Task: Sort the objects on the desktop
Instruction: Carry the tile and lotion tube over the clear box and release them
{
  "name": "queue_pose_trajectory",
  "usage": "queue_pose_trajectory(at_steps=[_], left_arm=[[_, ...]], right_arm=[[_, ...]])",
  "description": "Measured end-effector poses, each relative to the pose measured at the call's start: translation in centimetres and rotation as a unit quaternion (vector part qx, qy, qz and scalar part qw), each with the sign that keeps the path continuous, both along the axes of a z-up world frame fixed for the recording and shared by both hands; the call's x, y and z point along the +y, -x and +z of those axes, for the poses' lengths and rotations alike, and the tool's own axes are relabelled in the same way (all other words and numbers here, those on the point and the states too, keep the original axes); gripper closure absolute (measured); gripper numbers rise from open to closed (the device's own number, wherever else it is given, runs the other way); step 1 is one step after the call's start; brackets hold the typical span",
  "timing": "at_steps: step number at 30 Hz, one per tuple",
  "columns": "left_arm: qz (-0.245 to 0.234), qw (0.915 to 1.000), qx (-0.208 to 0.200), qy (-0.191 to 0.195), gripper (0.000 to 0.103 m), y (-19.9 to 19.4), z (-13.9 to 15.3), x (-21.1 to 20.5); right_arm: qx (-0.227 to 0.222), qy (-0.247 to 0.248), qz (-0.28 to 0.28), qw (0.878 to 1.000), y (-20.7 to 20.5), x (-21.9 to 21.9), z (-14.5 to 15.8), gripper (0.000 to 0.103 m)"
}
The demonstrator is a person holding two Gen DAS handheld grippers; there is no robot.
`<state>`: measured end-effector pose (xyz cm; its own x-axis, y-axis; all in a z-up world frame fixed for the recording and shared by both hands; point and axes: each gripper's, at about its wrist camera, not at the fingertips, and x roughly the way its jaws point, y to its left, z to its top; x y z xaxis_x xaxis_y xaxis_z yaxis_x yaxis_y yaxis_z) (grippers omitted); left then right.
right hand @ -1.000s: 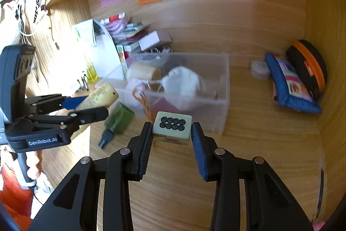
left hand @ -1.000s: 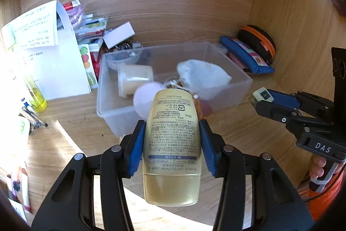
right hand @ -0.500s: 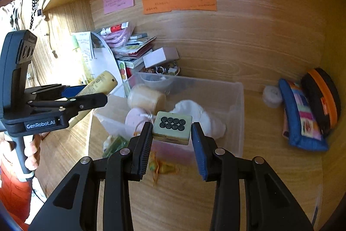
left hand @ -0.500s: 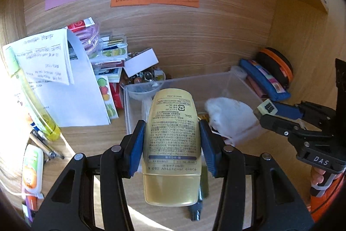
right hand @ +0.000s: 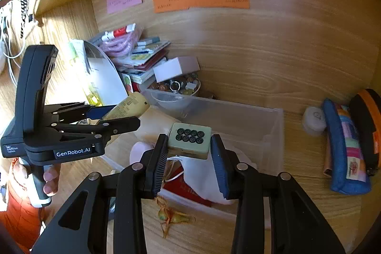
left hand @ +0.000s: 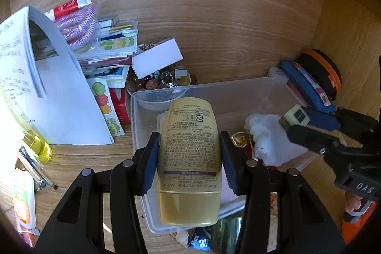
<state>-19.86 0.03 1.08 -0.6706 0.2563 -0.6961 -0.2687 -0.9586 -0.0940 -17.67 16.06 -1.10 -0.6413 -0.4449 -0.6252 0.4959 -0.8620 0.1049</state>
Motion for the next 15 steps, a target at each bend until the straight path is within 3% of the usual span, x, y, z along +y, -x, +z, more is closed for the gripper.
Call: queue_pose_trajectory(at_steps=[15], left_arm=[[-0.006,0.9997,-0.011,0.02,0.055,1.0,-1.9,0.7]], right_arm=[[-0.031,-0.029,-0.005,0.999,1.7,-0.5,-3.6,0.07]])
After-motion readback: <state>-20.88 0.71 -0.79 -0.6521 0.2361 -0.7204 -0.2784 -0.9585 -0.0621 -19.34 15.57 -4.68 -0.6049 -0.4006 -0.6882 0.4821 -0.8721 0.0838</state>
